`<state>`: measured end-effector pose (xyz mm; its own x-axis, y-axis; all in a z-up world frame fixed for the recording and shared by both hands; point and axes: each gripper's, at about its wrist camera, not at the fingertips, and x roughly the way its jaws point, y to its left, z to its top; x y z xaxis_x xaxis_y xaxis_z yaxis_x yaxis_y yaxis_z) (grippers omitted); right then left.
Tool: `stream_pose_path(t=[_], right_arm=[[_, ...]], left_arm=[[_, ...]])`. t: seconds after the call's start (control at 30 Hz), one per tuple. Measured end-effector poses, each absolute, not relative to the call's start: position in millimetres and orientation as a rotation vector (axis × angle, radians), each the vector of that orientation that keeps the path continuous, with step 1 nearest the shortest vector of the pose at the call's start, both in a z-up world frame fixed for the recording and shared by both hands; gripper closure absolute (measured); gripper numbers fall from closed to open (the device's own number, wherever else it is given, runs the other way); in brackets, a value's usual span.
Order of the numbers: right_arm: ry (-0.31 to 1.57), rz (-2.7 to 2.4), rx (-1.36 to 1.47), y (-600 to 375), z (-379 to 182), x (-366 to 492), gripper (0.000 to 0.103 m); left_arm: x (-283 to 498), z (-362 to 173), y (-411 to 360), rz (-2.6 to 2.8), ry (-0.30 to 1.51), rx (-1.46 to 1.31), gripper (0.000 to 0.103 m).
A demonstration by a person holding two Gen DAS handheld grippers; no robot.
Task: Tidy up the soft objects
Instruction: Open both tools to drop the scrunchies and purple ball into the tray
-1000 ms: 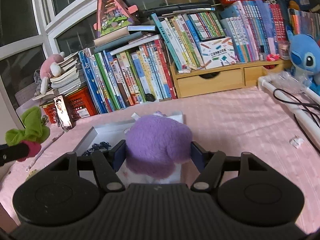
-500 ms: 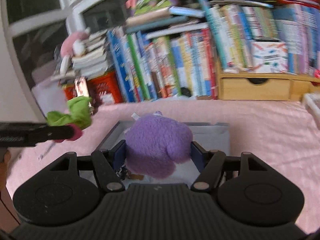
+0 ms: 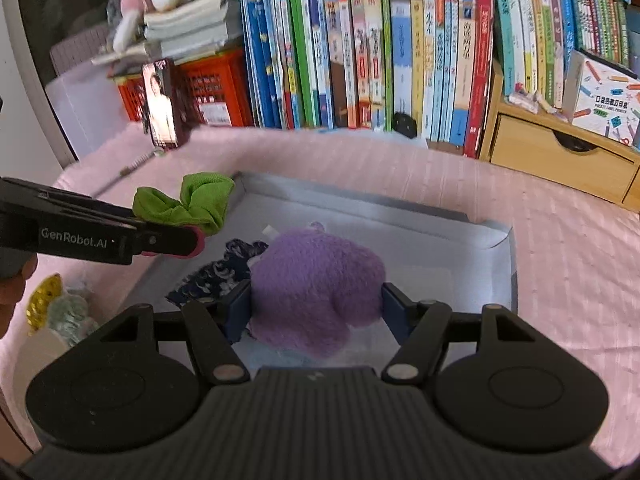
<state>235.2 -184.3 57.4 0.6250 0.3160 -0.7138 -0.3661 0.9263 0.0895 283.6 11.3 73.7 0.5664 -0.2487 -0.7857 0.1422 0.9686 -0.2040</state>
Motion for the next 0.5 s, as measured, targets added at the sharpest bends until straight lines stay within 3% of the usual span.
stream_pose_path(t=[0.5], right_arm=[[0.854,0.374,-0.149,-172,51,248,0.032]], left_arm=[[299,55,14,-0.238,1.002,-0.165,0.055]])
